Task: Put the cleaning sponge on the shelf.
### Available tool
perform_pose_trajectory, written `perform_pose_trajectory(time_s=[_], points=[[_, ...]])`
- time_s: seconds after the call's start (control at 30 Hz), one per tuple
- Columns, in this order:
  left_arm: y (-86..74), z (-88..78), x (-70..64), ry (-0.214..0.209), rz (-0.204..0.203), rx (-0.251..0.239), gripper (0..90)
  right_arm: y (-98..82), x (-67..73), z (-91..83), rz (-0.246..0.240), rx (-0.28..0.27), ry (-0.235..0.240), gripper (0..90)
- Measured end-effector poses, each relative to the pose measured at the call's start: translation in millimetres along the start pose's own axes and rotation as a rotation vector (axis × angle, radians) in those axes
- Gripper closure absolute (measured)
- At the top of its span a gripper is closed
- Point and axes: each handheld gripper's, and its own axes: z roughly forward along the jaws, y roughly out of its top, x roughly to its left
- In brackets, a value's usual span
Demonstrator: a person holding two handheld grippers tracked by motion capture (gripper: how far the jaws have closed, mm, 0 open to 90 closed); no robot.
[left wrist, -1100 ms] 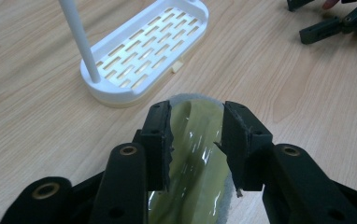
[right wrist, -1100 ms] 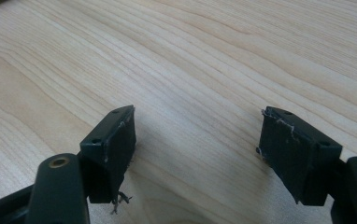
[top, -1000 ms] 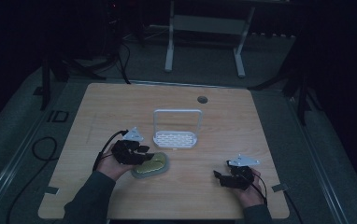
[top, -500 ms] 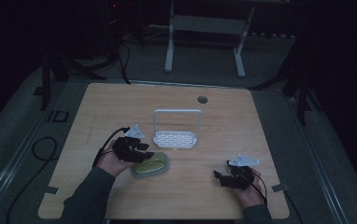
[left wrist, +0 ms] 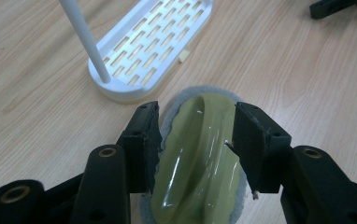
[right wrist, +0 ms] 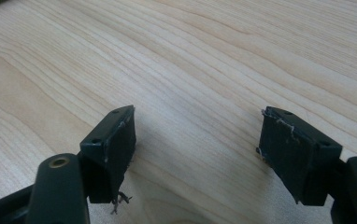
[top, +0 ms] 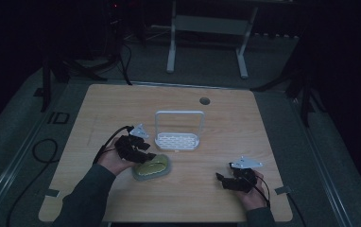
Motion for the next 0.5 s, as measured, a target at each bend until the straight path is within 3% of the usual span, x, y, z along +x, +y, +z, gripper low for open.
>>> perform_pose_trajectory(time_s=[0.5], points=[[7.3, 7.6, 1.3, -0.010, 0.043, 0.091, 49.6, 0.0, 0.0, 0.0, 0.000, 0.000, 0.000, 26.7]])
